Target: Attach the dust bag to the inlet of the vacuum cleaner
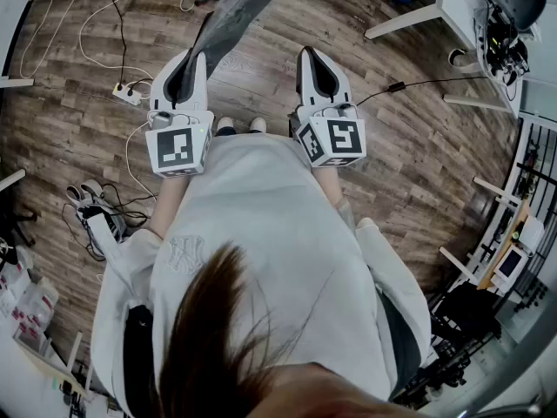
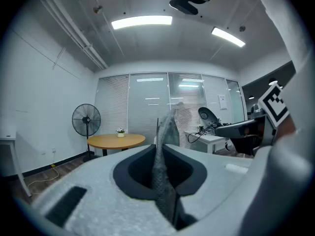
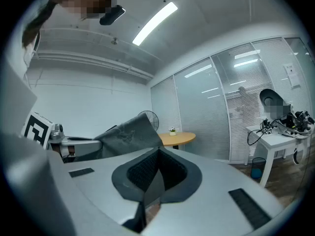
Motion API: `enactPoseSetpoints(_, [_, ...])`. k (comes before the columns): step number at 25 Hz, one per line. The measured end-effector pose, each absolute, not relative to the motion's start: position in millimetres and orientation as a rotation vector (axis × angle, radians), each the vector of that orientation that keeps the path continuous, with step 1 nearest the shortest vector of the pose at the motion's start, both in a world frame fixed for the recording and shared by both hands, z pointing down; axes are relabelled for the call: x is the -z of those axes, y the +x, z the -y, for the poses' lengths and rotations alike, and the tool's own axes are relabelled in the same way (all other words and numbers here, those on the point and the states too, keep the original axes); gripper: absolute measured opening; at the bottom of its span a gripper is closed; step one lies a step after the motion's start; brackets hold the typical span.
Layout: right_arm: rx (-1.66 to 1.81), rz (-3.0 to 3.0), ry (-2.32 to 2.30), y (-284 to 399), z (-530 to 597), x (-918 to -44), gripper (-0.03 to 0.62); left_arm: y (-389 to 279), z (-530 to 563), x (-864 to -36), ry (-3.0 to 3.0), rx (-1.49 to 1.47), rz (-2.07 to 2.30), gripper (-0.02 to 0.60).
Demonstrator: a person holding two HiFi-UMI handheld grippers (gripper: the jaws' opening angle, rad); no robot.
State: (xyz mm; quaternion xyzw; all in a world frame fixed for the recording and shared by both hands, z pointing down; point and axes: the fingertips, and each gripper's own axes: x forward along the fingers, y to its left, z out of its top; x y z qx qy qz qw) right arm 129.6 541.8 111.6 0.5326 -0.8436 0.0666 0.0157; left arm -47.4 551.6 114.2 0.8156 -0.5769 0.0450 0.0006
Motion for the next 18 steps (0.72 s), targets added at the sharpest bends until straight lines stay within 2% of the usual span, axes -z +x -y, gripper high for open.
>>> enactPoseSetpoints(18, [-0.162, 2.688, 1.595, 171, -573, -108, 0.003, -5, -584, -114, 2.508, -0.124, 1.849, 0.038])
